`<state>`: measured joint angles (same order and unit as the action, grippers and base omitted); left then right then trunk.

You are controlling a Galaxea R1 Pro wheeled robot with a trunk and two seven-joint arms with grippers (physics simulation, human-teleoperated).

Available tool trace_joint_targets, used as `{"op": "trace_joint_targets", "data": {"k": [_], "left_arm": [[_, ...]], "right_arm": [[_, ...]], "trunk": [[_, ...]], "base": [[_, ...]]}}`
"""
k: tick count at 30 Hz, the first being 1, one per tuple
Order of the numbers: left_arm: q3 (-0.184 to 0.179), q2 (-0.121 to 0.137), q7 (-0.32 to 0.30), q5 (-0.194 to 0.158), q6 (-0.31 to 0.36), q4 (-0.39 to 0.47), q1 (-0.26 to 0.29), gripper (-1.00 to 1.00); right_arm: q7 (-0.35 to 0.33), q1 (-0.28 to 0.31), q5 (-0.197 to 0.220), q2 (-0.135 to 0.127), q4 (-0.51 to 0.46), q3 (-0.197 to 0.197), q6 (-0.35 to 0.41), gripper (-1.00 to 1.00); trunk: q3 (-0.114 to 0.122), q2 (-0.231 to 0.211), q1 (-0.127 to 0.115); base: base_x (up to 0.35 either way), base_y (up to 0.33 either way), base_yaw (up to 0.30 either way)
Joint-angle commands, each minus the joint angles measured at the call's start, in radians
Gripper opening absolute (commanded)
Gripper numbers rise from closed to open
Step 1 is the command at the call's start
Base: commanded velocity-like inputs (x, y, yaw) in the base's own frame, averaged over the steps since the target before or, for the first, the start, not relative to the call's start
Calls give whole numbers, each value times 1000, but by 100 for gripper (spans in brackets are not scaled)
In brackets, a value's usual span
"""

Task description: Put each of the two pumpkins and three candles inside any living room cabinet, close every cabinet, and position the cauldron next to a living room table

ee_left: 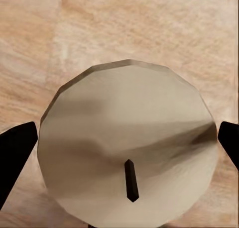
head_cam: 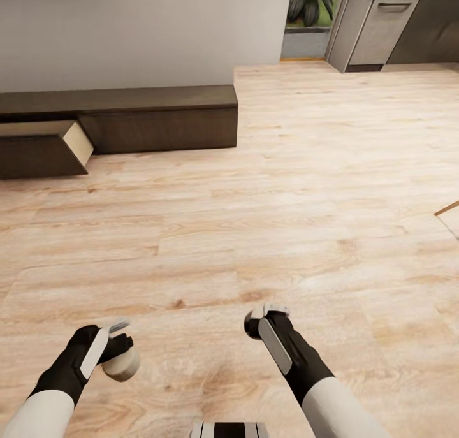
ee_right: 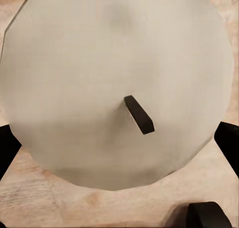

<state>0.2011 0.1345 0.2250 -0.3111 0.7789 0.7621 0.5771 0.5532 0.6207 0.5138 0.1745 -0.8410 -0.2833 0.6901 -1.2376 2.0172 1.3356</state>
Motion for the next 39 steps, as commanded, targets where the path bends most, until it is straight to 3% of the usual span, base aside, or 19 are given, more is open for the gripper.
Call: {"op": "trace_joint_targets", "data": {"k": [1,3,13,39], "left_arm": [[0,-6,0,3,0,5,0,-100],[0,-17,0,2,0,5,0,-100],[-2,-19,2,3,0,5,0,-100],[-3,-19,2,3,2,5,0,-100]], "right_arm": [[1,0,0,0,-4,2,0,-100],[1,-1,0,0,-4,2,0,-100],[1,-1,2,0,-4,2,-18,-100],[19,-1,-1,0,-5,-16,-29,-100]], "trunk": [[0,0,0],[0,0,0],[2,0,0],[44,0,0]], "base": [[0,0,0],[0,0,0],[0,0,0],[0,0,28]]}}
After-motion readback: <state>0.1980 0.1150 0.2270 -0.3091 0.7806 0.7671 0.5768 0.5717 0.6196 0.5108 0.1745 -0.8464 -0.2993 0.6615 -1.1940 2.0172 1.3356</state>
